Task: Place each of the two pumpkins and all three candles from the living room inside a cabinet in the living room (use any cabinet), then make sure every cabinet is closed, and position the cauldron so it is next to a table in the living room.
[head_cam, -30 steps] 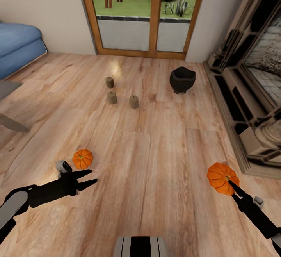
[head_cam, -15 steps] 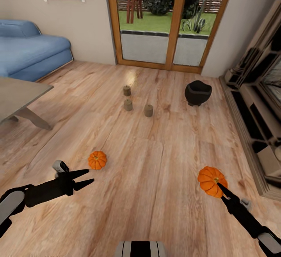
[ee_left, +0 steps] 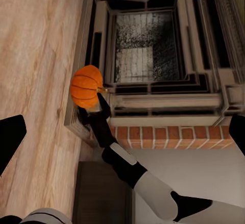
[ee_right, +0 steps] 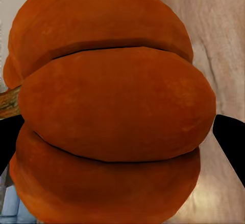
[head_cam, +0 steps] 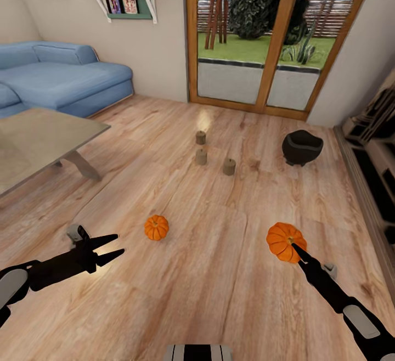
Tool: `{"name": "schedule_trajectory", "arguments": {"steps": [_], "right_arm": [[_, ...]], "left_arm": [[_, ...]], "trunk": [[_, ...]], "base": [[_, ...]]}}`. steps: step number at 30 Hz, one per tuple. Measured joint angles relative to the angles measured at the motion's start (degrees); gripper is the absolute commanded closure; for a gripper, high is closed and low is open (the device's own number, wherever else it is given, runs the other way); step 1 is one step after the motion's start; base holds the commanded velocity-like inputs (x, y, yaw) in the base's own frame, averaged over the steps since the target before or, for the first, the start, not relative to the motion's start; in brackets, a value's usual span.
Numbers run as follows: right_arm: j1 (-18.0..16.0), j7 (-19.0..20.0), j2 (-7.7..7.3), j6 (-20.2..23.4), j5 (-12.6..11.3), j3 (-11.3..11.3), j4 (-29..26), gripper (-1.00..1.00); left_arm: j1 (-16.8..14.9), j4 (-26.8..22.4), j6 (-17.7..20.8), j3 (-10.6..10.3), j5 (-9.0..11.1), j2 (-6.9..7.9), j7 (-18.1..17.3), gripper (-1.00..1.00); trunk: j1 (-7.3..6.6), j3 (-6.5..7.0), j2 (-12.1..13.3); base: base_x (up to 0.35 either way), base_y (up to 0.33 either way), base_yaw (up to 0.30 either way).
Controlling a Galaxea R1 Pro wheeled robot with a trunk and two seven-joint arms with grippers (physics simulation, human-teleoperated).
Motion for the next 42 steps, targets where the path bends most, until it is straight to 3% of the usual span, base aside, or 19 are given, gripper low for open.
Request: {"name": "schedule_trajectory", "arguments": {"steps": [5,13,30,33,38,41,42], "right_arm": [[0.0,0.0,0.04,-0.1,0.1,0.1,0.0,1.0],[0.0,-0.3,-0.01,-0.2,0.1,0.0,-0.4,1.0],[0.0,-0.6,-0.39,0.5,0.0,0.1,-0.5,1.0],[0.0,-0.6,-0.43,0.8,0.0,0.0,-0.8,1.0],[0.0,-2.9,-0.54,6.4,-0.2,0.1,-9.5,1.0],[0.0,-10.0,-0.34,9.1,0.4,0.0,-22.5,1.0],[0.1,-12.1,-0.27,10.5,-0.9,0.0,-27.5,1.0]], "left_arm": [[0.0,0.1,0.0,0.0,0.2,-0.02,0.0,-1.0],[-0.1,6.1,0.0,0.3,0.6,-0.12,0.0,-1.0],[-0.1,7.0,-0.1,0.3,0.4,-0.15,0.2,-1.0],[-0.1,9.1,-0.2,0.2,0.1,-0.36,0.3,-1.0],[-0.3,13.4,-0.4,0.2,-0.3,-0.69,0.9,-1.0],[-0.6,14.7,-1.1,0.2,-2.4,-0.94,1.4,-1.0],[-0.7,15.2,-1.4,0.2,-3.1,-0.98,1.5,-1.0]], "trunk": [[0.0,0.24,0.0],[-0.02,0.35,0.0],[-0.03,0.35,0.0],[-0.02,0.35,0.0],[0.0,0.36,0.0],[0.01,0.35,0.0],[-0.01,0.36,0.0]], "base": [[0.042,0.014,0.264],[0.241,0.067,0.044],[0.218,0.057,0.0],[0.175,0.0,0.0],[0.028,-0.001,0.0],[0.003,0.0,0.0],[0.001,0.0,0.0]]}}
